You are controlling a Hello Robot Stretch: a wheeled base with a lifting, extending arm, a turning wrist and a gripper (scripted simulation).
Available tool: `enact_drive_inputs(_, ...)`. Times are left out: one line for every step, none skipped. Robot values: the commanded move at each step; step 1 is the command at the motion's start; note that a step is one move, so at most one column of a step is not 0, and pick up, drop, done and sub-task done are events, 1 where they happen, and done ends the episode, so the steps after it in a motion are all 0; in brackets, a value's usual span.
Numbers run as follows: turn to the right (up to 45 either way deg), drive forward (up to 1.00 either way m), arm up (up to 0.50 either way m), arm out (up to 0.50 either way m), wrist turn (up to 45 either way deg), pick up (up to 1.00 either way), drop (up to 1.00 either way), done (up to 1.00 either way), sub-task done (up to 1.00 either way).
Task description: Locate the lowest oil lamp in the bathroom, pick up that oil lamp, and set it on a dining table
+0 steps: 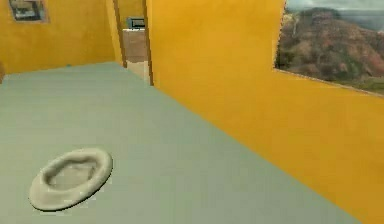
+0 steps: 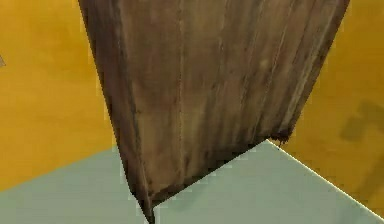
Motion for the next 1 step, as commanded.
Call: enact_drive_inputs(0.0,1.00,0.00,0.00,0.0,0.00,0.00,0.00,0.00)
